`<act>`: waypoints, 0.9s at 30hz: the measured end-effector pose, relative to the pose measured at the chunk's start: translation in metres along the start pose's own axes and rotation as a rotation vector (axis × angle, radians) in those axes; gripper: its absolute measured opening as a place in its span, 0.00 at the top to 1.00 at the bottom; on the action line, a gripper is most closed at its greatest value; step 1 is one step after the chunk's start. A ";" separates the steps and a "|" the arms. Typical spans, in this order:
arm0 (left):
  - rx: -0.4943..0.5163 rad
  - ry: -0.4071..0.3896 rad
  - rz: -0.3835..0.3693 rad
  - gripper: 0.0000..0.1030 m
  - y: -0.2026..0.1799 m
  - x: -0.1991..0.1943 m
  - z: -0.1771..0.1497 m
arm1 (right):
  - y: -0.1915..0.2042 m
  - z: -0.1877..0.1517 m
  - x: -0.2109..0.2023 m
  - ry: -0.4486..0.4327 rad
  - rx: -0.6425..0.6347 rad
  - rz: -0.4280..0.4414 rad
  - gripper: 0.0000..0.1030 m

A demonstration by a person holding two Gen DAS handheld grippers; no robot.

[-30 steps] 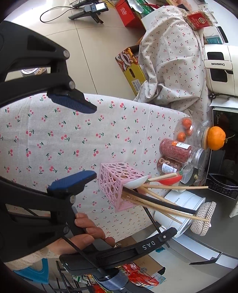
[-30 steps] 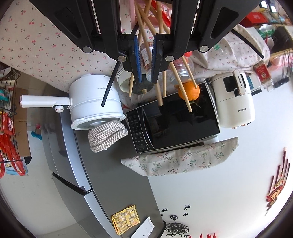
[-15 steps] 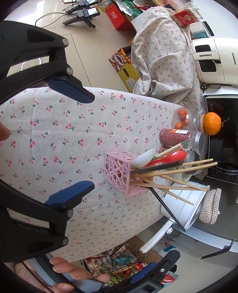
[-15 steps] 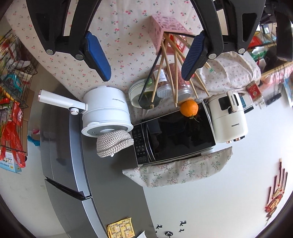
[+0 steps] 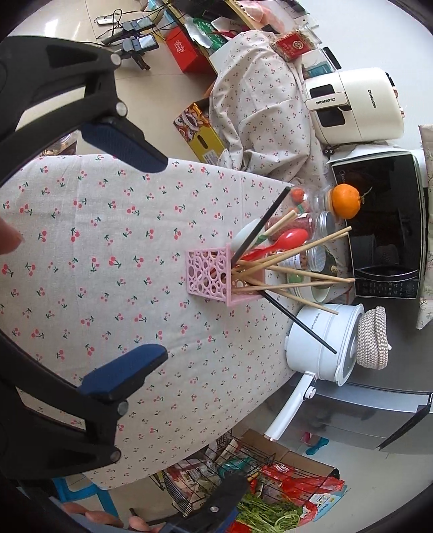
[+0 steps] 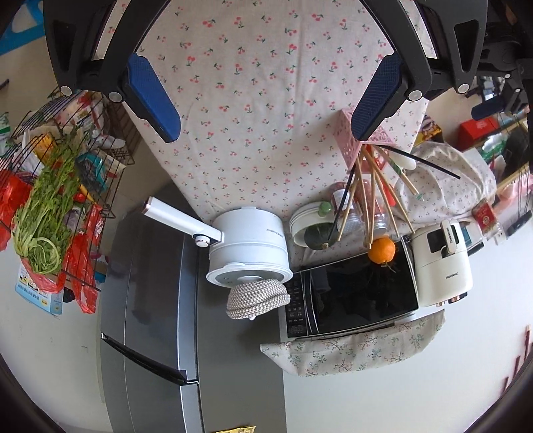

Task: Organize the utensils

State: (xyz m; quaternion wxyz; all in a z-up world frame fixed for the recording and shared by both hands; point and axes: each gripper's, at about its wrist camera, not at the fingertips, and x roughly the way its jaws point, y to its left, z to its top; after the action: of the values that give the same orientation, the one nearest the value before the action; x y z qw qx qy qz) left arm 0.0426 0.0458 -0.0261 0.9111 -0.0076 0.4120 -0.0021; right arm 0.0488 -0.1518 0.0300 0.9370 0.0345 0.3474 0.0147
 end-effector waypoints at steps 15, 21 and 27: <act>0.005 -0.118 0.019 0.01 -0.033 -0.036 -0.005 | -0.030 -0.009 -0.022 0.016 -0.011 -0.020 0.00; 0.022 -0.115 0.030 0.01 -0.040 -0.032 -0.009 | -0.029 -0.009 -0.023 0.012 -0.018 -0.016 0.00; 0.018 -0.116 0.032 0.01 -0.041 -0.031 -0.010 | -0.022 -0.009 -0.021 0.010 -0.040 -0.012 0.00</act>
State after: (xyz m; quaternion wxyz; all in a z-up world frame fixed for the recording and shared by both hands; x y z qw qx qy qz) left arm 0.0148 0.0050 -0.0084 0.9334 0.0072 0.3586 0.0094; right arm 0.0271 -0.1747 0.0354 0.9358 0.0138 0.3520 0.0163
